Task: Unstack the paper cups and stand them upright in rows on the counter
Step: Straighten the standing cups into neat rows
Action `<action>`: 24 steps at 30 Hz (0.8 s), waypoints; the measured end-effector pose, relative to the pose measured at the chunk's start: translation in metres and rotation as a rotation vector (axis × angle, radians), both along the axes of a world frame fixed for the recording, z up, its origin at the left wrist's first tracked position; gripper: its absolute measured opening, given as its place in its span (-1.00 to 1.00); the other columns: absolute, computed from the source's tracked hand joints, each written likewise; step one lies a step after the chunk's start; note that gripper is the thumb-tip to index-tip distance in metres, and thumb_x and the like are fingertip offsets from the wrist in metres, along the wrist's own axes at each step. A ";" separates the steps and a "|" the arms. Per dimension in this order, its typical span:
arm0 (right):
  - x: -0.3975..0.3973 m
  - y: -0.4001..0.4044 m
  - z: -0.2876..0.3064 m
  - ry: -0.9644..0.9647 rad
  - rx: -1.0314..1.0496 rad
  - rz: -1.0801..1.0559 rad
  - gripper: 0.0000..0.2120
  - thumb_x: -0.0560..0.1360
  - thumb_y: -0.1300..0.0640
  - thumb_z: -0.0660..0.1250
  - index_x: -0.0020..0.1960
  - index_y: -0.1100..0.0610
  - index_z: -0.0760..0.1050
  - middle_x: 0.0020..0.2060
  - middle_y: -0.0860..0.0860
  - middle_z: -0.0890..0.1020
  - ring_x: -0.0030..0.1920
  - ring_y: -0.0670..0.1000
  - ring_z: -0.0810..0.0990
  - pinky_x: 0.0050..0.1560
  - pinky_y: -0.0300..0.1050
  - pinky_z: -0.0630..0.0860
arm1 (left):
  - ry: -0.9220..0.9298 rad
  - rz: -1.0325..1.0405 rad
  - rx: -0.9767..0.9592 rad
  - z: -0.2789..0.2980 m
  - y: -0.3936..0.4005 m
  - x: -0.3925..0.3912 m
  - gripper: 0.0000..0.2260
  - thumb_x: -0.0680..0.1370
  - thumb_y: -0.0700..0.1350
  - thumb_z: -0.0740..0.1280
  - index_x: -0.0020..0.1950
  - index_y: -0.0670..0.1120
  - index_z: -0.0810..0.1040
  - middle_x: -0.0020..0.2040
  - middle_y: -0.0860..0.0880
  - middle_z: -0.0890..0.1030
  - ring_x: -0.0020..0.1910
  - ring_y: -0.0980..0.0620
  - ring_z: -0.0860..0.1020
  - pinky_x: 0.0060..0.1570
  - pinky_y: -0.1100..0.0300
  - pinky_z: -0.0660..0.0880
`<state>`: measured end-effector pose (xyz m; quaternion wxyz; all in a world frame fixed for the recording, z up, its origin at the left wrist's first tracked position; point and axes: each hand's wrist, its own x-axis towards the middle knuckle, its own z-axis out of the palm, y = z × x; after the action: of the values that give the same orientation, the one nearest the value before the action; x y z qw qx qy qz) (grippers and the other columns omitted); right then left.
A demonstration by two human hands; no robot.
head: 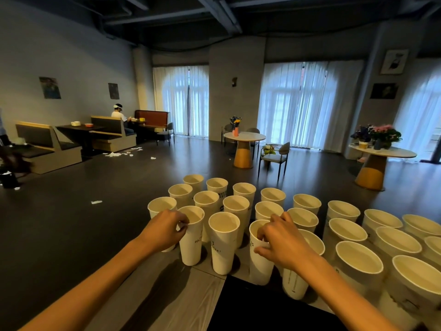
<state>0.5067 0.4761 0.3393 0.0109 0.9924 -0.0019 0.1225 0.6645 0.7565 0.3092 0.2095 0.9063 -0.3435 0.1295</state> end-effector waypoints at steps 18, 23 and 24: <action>0.042 0.058 -0.012 -0.029 -0.074 0.153 -0.74 0.57 0.09 0.28 0.25 0.06 0.52 0.30 0.07 0.51 0.29 0.10 0.34 0.29 -0.05 0.31 | -0.024 -0.002 -0.009 -0.004 -0.007 0.000 -0.81 0.59 -0.11 0.38 0.18 0.00 0.67 0.13 0.04 0.70 0.01 0.15 0.64 -0.03 0.38 0.53; 0.043 0.057 -0.009 -0.020 -0.107 0.157 -0.73 0.58 0.12 0.29 0.27 0.06 0.51 0.30 0.07 0.50 0.29 0.10 0.31 0.28 -0.07 0.27 | -0.029 -0.015 -0.013 -0.004 -0.009 0.002 -0.81 0.59 -0.11 0.37 0.19 -0.01 0.67 0.13 0.02 0.69 0.02 0.13 0.65 0.01 0.33 0.54; 0.043 0.056 -0.009 -0.009 -0.106 0.153 -0.73 0.57 0.12 0.29 0.27 0.05 0.52 0.29 0.07 0.50 0.29 0.10 0.30 0.28 -0.06 0.28 | -0.025 -0.013 -0.010 -0.003 -0.009 0.002 -0.81 0.60 -0.11 0.37 0.19 -0.01 0.67 0.13 0.02 0.69 0.03 0.12 0.65 0.01 0.32 0.54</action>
<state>0.5498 0.5323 0.3304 0.0538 0.9871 0.0802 0.1274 0.6668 0.7474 0.3058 0.2107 0.9013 -0.3512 0.1414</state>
